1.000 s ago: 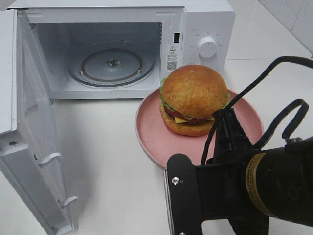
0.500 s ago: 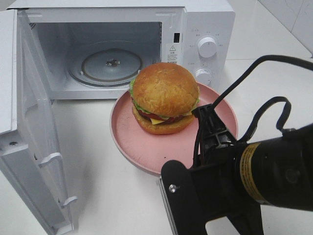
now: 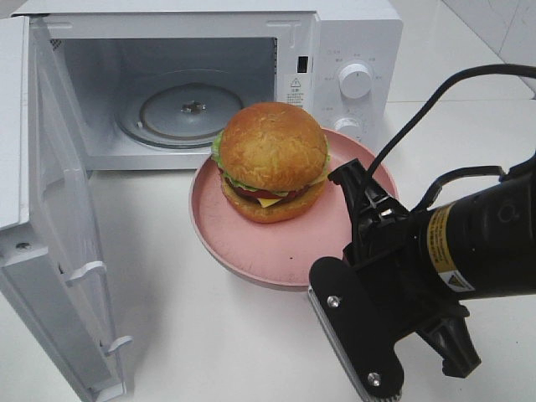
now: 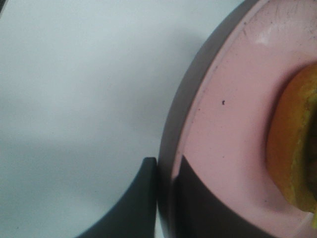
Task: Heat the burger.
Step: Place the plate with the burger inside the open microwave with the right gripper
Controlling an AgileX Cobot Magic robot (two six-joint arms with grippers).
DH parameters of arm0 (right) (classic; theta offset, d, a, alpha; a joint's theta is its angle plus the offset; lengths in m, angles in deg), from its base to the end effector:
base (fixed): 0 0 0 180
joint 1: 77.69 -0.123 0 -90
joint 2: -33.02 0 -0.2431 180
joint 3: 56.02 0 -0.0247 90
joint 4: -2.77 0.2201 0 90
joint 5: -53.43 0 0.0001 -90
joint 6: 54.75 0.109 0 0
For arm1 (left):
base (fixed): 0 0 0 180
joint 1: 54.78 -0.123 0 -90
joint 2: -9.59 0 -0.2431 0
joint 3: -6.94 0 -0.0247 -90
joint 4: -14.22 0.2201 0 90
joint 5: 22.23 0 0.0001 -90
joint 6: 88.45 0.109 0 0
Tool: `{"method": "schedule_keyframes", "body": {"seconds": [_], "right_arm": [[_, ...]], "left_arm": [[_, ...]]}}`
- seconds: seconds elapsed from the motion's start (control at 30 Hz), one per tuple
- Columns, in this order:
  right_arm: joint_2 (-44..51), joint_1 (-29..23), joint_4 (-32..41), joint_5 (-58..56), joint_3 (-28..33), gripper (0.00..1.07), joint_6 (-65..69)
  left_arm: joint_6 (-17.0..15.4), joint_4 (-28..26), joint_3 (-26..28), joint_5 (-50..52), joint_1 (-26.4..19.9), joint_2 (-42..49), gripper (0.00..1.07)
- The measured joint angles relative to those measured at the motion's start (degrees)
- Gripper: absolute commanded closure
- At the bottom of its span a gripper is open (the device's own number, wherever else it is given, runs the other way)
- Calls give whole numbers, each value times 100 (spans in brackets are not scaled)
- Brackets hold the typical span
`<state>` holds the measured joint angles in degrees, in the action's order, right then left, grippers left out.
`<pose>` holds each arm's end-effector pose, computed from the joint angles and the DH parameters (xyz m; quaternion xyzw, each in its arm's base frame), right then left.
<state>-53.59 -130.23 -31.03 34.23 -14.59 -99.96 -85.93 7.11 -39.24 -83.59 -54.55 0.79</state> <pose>0.1599 0.1758 0.1626 -0.8470 0.4257 -0.1515 0.2801 0.0230 -0.0119 0.2589 0.0238 0.8477 -0.0514 0.5275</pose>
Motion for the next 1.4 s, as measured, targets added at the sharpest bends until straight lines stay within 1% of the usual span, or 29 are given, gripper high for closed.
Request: {"method": "schedule_keyframes", "body": {"seconds": [0.03, 0.07, 0.1, 0.13, 0.17, 0.2, 0.23, 0.27, 0.3, 0.33, 0.37, 0.4, 0.47, 0.5, 0.53, 0.57, 0.6, 0.63, 0.67, 0.7, 0.73, 0.77, 0.93, 1.17, 1.27, 1.4], "right_arm": [[0, 0, 0, 0, 0, 107, 0], [0, 138, 384, -6, 0, 107, -521], [0, 138, 384, -6, 0, 107, -521], [0, 206, 539, -6, 0, 107, -739], [0, 344, 945, 11, 0, 107, -1272], [0, 344, 945, 11, 0, 107, -1272], [0, 464, 1312, 74, 0, 107, -1788], [0, 464, 1312, 74, 0, 107, -1788], [0, 521, 1473, 103, 0, 107, -1988], [0, 653, 1833, 160, 0, 107, -2435], [0, 653, 1833, 160, 0, 107, -2435], [0, 785, 2137, 223, 0, 107, -2882], [0, 842, 2252, 246, 0, 107, -3083], [0, 963, 2510, 275, 0, 107, -3415], [0, 963, 2510, 275, 0, 107, -3415], [0, 1026, 2659, 281, 0, 107, -3587], [0, 1146, 2985, 286, 0, 107, -3879], [0, 1146, 2985, 286, 0, 107, -3879], [0, 1232, 3277, 286, 0, 107, -4177], [0, 1266, 3432, 286, 0, 107, -4343], [0, 1266, 3432, 286, 0, 107, -4343], [0, 1301, 3667, 292, 0, 107, -4624], [-69, 1301, 3816, 378, 0, 107, -4830], [-338, 1301, 3518, 516, 0, 107, -4584], [-487, 1301, 3472, 516, -97, 107, -4481], [-785, 1295, 3455, 544, -430, 107, -4400]], "left_arm": [[0, 0, 0, 0, 0, 0, 30], [0, 0, 0, 0, 0, 0, 30], [0, 0, 0, 0, 0, 0, 30], [0, 0, 0, 0, 0, 0, 30], [0, 0, 0, 0, 0, 0, 30], [0, 0, 0, 0, 0, 0, 30], [0, 0, 0, 0, 0, 0, 30], [0, 0, 0, 0, 0, 0, 30], [0, 0, 0, 0, 0, 0, 30], [0, 0, 0, 0, 0, 0, 30], [0, 0, 0, 0, 0, 0, 30], [0, 0, 0, 0, 0, 0, 30], [0, 0, 0, 0, 0, 0, 30], [0, 0, 0, 0, 0, 0, 30], [0, 0, 0, 0, 0, 0, 30], [0, 0, 0, 0, 0, 0, 30], [0, 0, 0, 0, 0, 0, 30], [0, 0, 0, 0, 0, 0, 30], [0, 0, 0, 0, 0, 0, 30], [0, 0, 0, 0, 0, 0, 30], [0, 0, 0, 0, 0, 0, 30], [0, 0, 0, 0, 0, 0, 30], [0, 0, 0, 0, 0, 0, 30], [0, 0, 0, 0, 0, 0, 30], [0, 0, 0, 0, 0, 0, 30], [0, 0, 0, 0, 0, 0, 30]]}}
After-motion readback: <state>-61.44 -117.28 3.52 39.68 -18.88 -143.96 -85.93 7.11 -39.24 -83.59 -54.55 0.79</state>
